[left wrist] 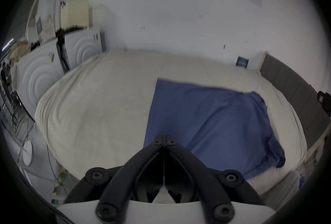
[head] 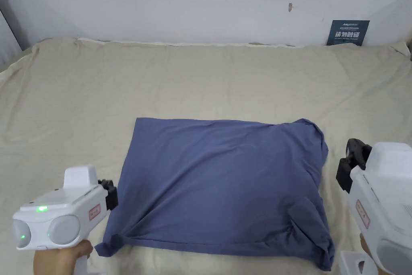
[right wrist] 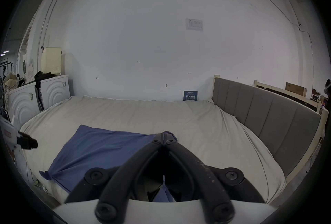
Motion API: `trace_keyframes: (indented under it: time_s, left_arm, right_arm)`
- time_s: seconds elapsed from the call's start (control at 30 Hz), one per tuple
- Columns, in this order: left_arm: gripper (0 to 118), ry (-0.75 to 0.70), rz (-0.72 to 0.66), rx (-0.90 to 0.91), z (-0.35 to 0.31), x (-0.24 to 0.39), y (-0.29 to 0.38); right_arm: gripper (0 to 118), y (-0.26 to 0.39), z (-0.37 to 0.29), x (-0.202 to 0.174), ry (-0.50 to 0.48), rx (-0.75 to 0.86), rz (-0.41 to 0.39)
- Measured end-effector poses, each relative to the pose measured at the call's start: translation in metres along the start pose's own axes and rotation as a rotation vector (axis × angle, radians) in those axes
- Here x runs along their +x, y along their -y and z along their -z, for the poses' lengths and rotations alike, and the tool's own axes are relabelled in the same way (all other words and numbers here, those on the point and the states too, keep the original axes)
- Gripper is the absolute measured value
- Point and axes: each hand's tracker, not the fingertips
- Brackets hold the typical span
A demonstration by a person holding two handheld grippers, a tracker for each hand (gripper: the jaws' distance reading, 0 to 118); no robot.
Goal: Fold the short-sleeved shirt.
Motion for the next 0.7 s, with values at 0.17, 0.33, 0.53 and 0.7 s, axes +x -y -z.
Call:
trace_keyframes:
  time_s: [0.17, 0.33, 0.53, 0.7]
  left_arm:
    - [47, 0.02, -0.01, -0.093, 0.016, -0.029, 0.036]
    - [113, 0.0, -0.02, -0.136, 0.026, -0.037, 0.064]
    - [99, -0.03, 0.007, -0.202, 0.053, -0.031, 0.086]
    - [14, -0.006, 0.063, -0.223, 0.072, -0.017, 0.099]
  right_arm:
    - [2, 0.007, 0.004, -0.002, -0.008, -0.033, -0.004]
    - [2, 0.013, 0.009, -0.004, -0.01, -0.059, -0.005]
    - [2, 0.023, 0.011, -0.005, -0.012, -0.096, -0.006]
    - [2, 0.037, 0.013, -0.002, -0.004, -0.151, -0.009]
